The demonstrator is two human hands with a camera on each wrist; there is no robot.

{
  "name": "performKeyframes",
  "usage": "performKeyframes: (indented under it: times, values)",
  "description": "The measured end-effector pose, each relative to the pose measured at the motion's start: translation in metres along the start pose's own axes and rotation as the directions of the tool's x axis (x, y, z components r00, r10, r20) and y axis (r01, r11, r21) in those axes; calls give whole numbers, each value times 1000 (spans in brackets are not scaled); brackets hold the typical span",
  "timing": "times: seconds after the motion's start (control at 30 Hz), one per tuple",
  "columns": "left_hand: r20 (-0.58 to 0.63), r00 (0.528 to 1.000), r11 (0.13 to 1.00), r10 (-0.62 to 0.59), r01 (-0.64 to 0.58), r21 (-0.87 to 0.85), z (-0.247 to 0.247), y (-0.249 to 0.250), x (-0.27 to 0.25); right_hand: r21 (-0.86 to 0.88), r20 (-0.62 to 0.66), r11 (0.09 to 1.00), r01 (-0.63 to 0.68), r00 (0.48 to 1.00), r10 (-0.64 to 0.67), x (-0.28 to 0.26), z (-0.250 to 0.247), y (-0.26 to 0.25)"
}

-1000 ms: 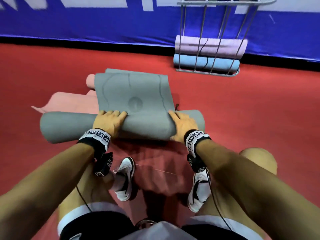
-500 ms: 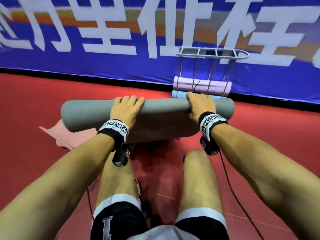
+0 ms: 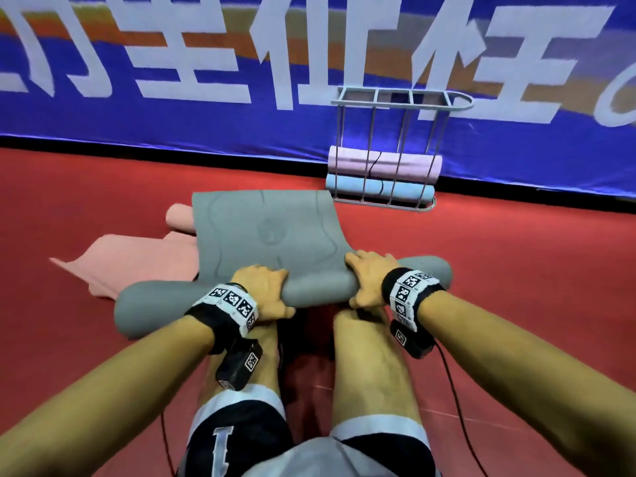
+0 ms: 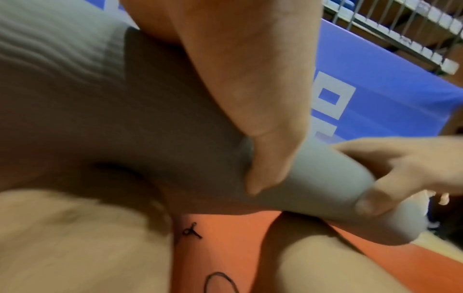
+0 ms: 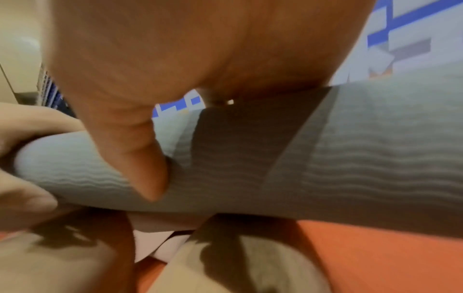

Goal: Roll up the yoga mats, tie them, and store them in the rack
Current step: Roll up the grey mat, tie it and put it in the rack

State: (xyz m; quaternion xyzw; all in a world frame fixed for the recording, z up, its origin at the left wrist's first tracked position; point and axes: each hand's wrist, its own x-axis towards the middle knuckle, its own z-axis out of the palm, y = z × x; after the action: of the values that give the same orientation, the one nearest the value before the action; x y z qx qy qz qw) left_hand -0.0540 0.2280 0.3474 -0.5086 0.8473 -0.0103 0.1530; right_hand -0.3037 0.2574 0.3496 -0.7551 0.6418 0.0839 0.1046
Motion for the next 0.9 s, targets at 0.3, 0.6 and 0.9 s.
performKeyframes:
  times: [0.3, 0.6, 0.9]
  values:
    - [47, 999, 999, -26, 28, -42, 26, 5, -15, -122, -103, 964, 238, 963, -250, 10, 28, -53]
    - [41, 999, 999, -34, 32, 42, 38, 30, -29, -114, 149, 971, 212, 969, -195, 14, 30, -59]
    - [201, 979, 991, -34, 60, -124, 40, 36, -21, -121, 157, 990, 66, 987, -47, 15, 40, -67]
